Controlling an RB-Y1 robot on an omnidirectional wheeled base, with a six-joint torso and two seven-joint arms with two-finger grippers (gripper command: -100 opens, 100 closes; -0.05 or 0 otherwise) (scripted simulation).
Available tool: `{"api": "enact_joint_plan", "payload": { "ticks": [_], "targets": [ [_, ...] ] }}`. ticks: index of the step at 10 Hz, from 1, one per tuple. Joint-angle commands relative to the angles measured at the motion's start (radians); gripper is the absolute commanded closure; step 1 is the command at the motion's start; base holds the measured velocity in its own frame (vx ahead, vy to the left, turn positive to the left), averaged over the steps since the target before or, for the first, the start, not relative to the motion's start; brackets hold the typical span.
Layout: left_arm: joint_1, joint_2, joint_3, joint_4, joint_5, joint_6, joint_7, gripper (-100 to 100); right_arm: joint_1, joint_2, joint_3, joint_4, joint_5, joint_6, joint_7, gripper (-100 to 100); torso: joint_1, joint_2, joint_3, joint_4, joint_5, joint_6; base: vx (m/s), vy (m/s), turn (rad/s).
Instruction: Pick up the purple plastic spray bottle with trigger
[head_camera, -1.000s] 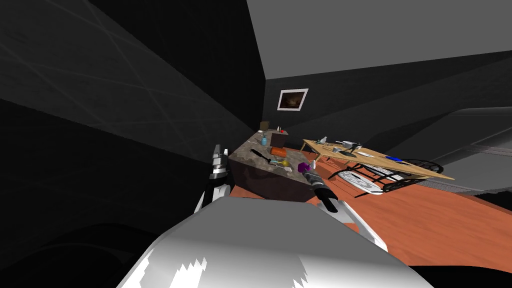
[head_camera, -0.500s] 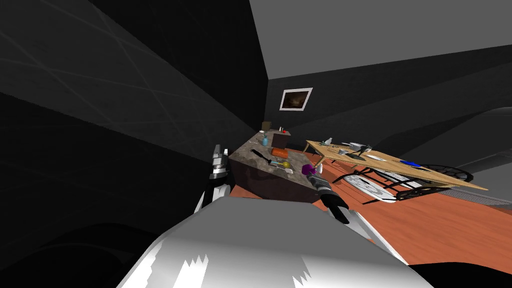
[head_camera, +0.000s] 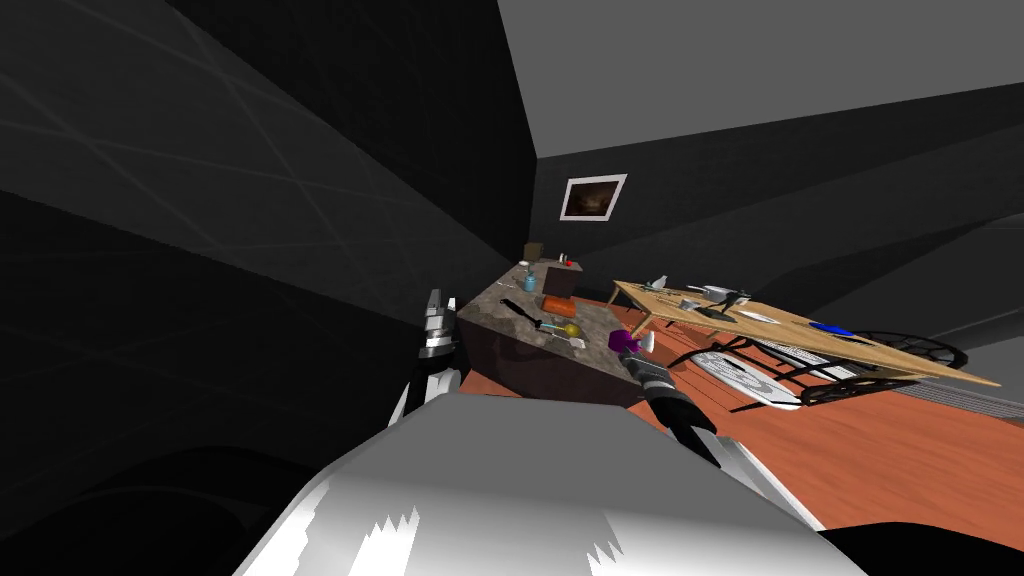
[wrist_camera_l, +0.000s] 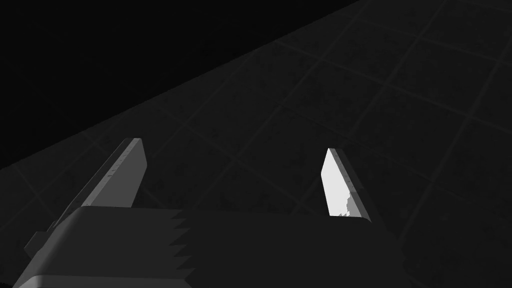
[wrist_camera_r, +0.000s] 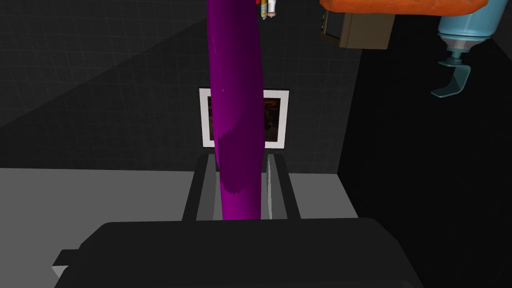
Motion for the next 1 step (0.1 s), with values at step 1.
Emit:
{"api": "enact_joint_plan", "payload": {
  "ticks": [1],
  "targets": [
    [0.000,0.000,0.000,0.000,0.000,0.000,0.000,0,0.000,0.000,0.000,0.000,0.000,0.000,0.000,0,0.000,0.000,0.000,0.000,0.000,0.000,0.000,0.000,0.000]
  ]
}}
